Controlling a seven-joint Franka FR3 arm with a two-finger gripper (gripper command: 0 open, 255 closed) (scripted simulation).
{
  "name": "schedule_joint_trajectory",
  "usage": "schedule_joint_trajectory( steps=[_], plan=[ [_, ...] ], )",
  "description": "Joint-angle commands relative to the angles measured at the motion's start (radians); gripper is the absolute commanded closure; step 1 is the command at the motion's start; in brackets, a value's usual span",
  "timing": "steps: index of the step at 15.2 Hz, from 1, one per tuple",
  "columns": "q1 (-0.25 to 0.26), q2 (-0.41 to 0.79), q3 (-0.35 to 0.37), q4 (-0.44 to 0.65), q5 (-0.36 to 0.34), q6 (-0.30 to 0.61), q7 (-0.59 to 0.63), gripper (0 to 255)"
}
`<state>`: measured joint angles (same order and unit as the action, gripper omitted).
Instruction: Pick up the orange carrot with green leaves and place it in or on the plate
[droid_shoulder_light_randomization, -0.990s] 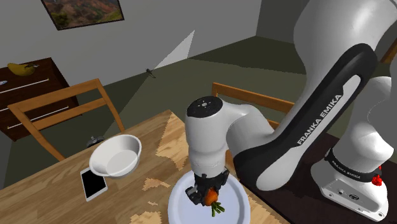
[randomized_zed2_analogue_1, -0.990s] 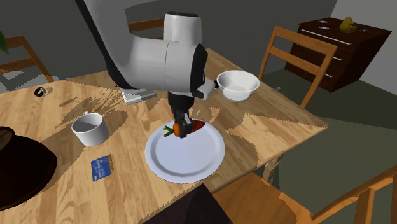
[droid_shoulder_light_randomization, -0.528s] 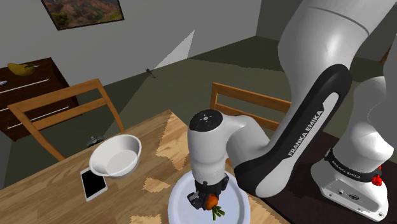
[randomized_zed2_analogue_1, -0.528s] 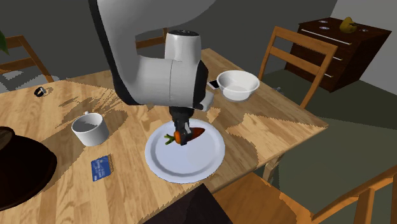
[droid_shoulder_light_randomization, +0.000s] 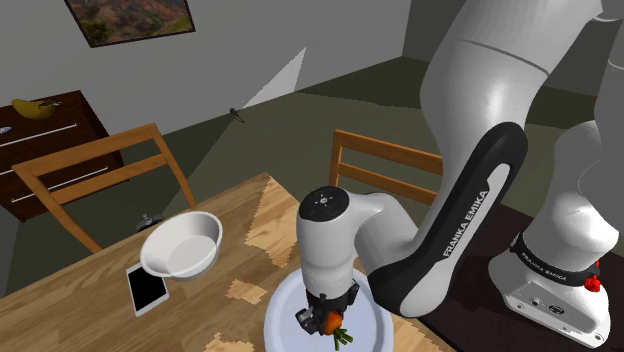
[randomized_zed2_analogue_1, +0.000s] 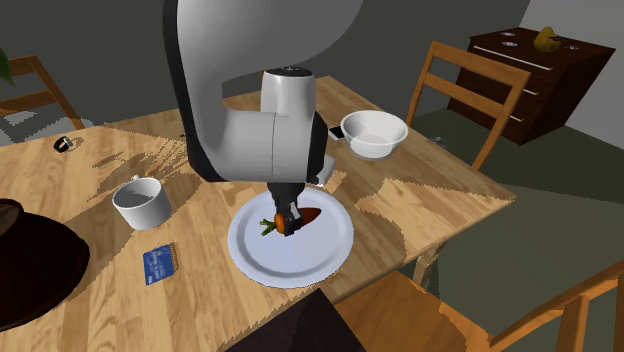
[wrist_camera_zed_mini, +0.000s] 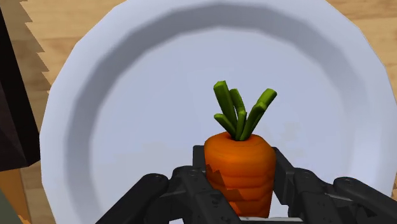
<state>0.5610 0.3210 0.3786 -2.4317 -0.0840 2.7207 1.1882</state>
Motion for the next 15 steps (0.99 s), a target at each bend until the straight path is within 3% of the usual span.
schedule_joint_trajectory(
  steps=[1, 4, 5, 10, 15],
  plan=[
    [0.001, 0.001, -0.001, 0.0, -0.001, 0.001, 0.001, 255],
    [0.001, 0.001, -0.001, 0.0, -0.001, 0.001, 0.001, 255],
    [0.001, 0.001, -0.001, 0.0, -0.001, 0.001, 0.001, 0],
    [0.001, 0.001, -0.001, 0.0, -0.001, 0.001, 0.001, 0],
    [-0.048, -0.133, 0.055, -0.006, 0.092, -0.119, -0.066, 0]
  ],
)
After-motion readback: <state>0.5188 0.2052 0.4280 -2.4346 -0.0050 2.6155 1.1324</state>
